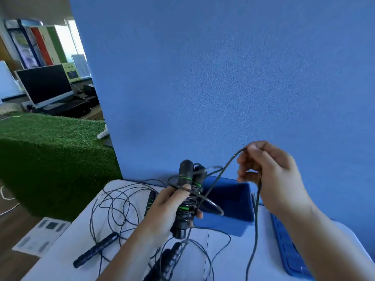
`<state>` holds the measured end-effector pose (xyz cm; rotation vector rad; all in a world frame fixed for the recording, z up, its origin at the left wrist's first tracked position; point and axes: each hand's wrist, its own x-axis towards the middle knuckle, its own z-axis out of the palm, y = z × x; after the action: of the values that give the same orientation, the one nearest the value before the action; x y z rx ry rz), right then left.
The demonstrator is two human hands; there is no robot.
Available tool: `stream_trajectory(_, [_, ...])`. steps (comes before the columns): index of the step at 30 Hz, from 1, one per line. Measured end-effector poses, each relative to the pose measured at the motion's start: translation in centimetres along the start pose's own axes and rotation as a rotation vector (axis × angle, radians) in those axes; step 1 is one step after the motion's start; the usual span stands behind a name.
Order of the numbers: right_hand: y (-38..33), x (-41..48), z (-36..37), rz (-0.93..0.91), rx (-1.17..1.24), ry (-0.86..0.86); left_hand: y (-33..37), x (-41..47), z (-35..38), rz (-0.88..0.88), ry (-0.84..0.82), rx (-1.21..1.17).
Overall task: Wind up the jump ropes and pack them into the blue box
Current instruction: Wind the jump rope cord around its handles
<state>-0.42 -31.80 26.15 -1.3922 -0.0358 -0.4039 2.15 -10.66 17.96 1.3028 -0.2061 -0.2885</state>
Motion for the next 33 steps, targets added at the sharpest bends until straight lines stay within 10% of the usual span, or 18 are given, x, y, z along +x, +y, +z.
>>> stream_trajectory(8, [1.4,-0.9,-4.4,-0.060,-0.869,-0.089,2.2,0.6,-0.4,0.072,0.037,0.124])
stream_trajectory(20, [1.7,-1.5,1.7,-0.433,-1.218,-0.654,2.7,-0.2,1.7,0.140,-0.069,0.272])
stream_trajectory(33, [0.6,-1.2,0.5,0.039,0.073,-0.039,1.0,0.0,0.1,0.030,-0.031,0.044])
